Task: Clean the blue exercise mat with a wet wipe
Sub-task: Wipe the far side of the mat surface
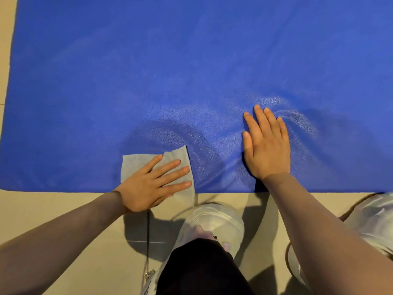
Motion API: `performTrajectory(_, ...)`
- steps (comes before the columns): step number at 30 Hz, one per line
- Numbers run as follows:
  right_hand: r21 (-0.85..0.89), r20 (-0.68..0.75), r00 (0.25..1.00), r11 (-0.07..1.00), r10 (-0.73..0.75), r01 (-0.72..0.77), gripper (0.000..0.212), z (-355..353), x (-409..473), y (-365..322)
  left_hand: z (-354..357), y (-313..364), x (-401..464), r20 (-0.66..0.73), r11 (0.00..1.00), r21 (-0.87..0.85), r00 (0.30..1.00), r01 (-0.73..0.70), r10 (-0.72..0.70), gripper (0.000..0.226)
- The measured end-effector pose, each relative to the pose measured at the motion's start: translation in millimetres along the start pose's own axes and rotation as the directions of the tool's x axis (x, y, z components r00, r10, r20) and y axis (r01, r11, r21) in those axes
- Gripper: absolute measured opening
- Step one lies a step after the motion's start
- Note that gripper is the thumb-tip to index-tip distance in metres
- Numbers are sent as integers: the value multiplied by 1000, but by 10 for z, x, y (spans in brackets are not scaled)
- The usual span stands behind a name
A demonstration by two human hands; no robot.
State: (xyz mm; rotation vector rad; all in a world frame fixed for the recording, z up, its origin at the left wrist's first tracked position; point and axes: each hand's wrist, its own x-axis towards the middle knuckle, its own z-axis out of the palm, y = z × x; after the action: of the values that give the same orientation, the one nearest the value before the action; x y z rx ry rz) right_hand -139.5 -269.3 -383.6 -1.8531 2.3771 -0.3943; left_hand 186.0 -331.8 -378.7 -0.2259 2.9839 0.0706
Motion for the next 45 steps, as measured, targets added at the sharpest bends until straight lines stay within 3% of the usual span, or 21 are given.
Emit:
performTrajectory(3, 26, 31, 999, 999, -23, 22, 51, -5, -17, 7, -5, 18, 234, -3, 998, 38, 999, -43, 43, 54)
performTrajectory(6, 310, 84, 996, 950, 5, -31, 52, -124, 5, 57, -37, 165, 476, -13, 999, 36, 1000, -4, 4, 58)
performTrajectory(8, 543, 119, 978, 813, 172, -209, 48, -295, 28, 84, -71, 272, 691, 2, 1000, 13, 1000, 26, -26, 60)
performTrajectory(10, 620, 94, 923, 704, 372, -347, 45, -470, -15, 145, -99, 375, 936, -6, 999, -2, 999, 45, -45, 60)
performTrajectory(14, 533, -19, 831, 709, 556, -462, 41, -704, -240, 363, -238, 597, 1760, -15, 982, -26, 982, 186, -187, 60)
performTrajectory(18, 385, -150, 845, 817, 514, -429, 36, -756, -497, 420, -482, 710, 2427, 67, 949, -98, 953, 300, -294, 64)
performTrajectory(20, 414, -153, 860, 822, 487, -392, 39, -695, -530, 315, -586, 595, 2393, -39, 924, -258, 952, 283, -302, 56)
performTrajectory(22, 428, -164, 904, 854, 395, -296, 38, -568, -484, 147, -600, 443, 2130, -238, 857, -367, 855, 361, -461, 46)
performTrajectory(25, 272, -96, 990, 959, 108, -78, 47, -272, -358, -79, -488, 264, 1457, -205, 666, -415, 649, 620, -733, 45)
performTrajectory(27, 103, -16, 998, 992, 69, -67, 56, -93, -257, -104, -332, 270, 1029, -141, 576, -357, 567, 735, -811, 50)
performTrajectory(29, -21, 51, 999, 1000, -7, 8, 63, -7, -118, -5, -199, 337, 810, -109, 556, -314, 552, 770, -827, 52)
performTrajectory(32, -38, 117, 976, 981, -184, 189, 70, -35, 222, 398, -134, 364, 796, -140, 548, -293, 532, 783, -835, 51)
performTrajectory(33, -41, 106, 984, 988, -141, 146, 72, -74, 346, 584, -140, 355, 813, -155, 550, -287, 529, 784, -835, 51)
performTrajectory(35, -62, 96, 991, 994, 94, -89, 79, -196, 549, 941, -123, 354, 817, -183, 558, -275, 527, 783, -830, 50)
performTrajectory(37, -68, 56, 939, 940, 339, -335, 84, -261, 671, 1098, -107, 352, 822, -201, 566, -272, 530, 778, -824, 50)
performTrajectory(40, -27, 15, 866, 866, 500, -500, 82, -117, 736, 586, -87, 336, 819, -212, 580, -261, 540, 772, -814, 51)
performTrajectory(42, -25, -5, 932, 931, 363, -363, 71, 69, 631, 5, -89, 330, 810, -214, 579, -255, 539, 774, -815, 52)
performTrajectory(45, -38, 55, 998, 999, 27, -25, 59, 219, 258, -709, -85, 324, 796, -210, 583, -264, 544, 769, -813, 52)
